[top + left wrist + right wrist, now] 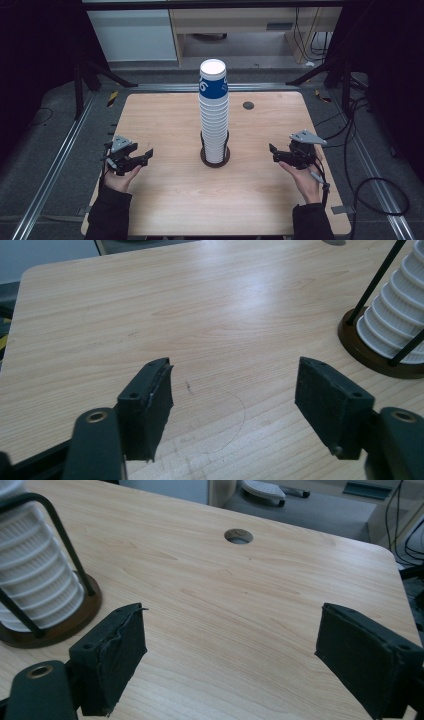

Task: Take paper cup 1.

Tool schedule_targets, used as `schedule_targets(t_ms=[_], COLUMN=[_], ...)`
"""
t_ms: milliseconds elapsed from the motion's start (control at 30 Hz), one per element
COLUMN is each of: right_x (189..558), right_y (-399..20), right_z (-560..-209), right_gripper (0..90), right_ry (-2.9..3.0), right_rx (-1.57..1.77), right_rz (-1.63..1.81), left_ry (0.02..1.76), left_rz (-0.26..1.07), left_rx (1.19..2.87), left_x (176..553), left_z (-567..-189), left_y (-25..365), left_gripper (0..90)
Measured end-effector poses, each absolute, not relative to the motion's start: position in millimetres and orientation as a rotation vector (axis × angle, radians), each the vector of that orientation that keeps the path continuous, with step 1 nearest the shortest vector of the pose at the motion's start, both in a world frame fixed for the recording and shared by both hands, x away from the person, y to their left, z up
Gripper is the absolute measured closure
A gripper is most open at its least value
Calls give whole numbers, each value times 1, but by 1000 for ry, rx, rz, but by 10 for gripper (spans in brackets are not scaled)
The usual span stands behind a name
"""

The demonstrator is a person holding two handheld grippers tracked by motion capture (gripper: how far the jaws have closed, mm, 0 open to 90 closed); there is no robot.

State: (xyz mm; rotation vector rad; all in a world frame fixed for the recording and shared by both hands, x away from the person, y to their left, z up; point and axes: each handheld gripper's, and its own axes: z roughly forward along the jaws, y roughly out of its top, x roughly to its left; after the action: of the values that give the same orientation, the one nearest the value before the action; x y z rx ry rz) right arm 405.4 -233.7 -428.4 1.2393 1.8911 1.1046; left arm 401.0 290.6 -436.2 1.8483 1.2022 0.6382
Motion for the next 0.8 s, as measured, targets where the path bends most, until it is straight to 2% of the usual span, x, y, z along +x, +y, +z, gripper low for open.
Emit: schedule_targets(t_ms=[100, 367, 800], right_x=[403, 398, 389], right_y=[-232, -227, -209], right_z=[-424, -403, -352], right_gripper=[139, 145, 137], right_ry=[1875, 1891, 1854], right_rx=[1219, 1171, 1030], right_rz=[1163, 1269, 1458], left_ry=[1206, 1216, 1200], left_rz=[595, 552, 546], left_rx=[1835, 1828, 1877], left_x=[401, 403, 404], left_z=[-437, -439, -443], left_y=[293, 295, 289], left_gripper=[249, 210, 213])
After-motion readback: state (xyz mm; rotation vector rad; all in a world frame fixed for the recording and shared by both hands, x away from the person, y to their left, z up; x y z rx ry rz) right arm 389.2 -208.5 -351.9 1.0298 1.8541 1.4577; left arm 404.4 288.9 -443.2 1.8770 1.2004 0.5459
